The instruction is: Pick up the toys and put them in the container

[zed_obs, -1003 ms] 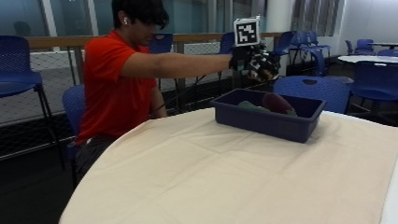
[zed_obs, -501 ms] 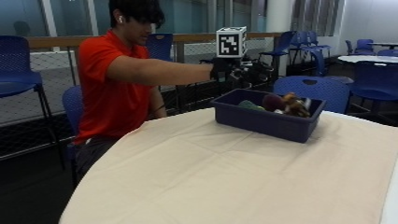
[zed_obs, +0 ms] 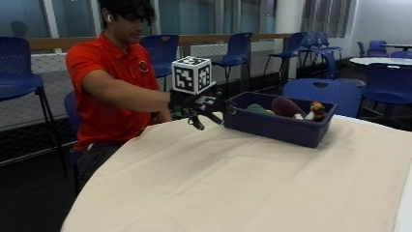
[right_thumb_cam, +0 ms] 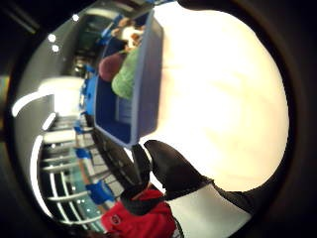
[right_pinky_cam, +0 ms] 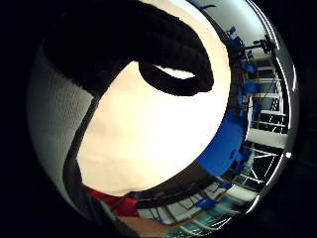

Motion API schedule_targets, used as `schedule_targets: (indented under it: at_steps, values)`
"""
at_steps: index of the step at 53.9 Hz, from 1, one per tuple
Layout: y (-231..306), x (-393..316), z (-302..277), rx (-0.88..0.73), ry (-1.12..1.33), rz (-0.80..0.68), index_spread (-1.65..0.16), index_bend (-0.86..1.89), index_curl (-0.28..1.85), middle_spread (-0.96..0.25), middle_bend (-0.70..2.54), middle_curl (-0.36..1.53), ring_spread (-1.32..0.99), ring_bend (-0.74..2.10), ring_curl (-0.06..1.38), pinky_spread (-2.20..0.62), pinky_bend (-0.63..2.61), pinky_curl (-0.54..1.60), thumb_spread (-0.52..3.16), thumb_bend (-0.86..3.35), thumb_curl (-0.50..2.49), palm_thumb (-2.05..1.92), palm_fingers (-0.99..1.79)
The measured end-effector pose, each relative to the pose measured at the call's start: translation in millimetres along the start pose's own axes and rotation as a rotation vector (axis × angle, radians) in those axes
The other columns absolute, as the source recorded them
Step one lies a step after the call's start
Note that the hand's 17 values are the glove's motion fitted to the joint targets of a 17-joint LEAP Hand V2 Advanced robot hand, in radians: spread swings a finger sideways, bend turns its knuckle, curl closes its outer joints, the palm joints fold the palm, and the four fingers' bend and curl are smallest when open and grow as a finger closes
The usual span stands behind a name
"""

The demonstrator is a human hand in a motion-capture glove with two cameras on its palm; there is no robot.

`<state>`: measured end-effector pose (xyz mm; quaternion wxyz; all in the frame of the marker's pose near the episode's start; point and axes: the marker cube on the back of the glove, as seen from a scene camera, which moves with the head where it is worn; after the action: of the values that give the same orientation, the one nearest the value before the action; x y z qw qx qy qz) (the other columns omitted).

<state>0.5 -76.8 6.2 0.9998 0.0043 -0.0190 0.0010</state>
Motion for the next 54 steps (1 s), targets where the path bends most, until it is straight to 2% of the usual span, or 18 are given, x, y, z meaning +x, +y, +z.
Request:
schedule_targets:
  at_steps: [23, 54]
  values:
    - [47, 69, 18, 0.028, -0.07, 0.091, -0.35, 0.14, 0.22, -0.1, 0.15, 0.27, 0.02, 0.3, 0.31, 0.11, 1.12, 0.32, 0.96, -0.06, 0.25, -0.07, -0.11]
    - [73, 77, -17, 0.065, -0.009, 0.091, -0.36, 0.14, 0.23, -0.1, 0.16, 0.27, 0.02, 0.3, 0.32, 0.11, 1.1, 0.32, 0.96, -0.06, 0.23, -0.07, -0.1]
